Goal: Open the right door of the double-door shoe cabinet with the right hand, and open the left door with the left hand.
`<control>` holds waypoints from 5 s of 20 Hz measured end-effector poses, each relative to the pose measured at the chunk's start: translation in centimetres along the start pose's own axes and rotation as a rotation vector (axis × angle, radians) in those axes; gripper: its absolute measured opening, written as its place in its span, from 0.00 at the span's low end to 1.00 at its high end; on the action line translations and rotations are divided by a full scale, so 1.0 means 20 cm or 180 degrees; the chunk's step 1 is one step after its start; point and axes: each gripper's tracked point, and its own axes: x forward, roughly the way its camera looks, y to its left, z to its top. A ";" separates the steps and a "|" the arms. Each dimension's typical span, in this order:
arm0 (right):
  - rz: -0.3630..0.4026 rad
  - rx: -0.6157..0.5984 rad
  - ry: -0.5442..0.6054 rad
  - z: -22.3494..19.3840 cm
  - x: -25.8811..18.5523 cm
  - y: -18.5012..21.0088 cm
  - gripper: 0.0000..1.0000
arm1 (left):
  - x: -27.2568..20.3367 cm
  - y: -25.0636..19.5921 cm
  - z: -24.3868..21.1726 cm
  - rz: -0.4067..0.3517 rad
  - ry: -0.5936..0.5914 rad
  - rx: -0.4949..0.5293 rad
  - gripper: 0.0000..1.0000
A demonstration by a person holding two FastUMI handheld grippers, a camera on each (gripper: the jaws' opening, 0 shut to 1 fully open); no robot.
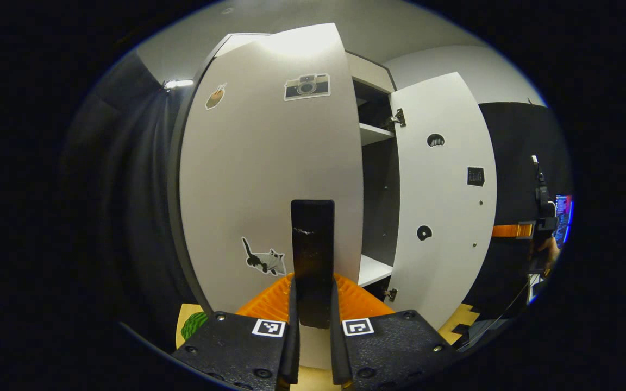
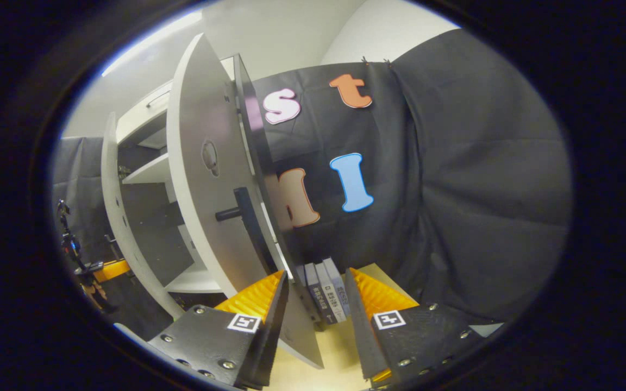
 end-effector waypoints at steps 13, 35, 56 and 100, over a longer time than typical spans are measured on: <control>0.0003 0.0192 -0.0027 -0.03 0.00 0.01 0.64 | -0.23 0.18 0.01 0.0380 -0.0087 0.0160 0.23; -0.0191 0.0237 0.0018 -0.08 -0.10 0.00 0.64 | -0.45 0.52 0.01 0.1321 -0.0004 0.0347 0.14; 0.0197 -0.0801 -0.0418 0.28 -0.42 0.73 0.64 | -0.48 0.52 0.10 0.1516 -0.0178 0.0211 0.13; 0.0498 -0.1490 -0.0718 0.22 0.03 1.48 0.95 | 0.13 -0.08 0.38 0.0601 -0.0419 0.0113 0.97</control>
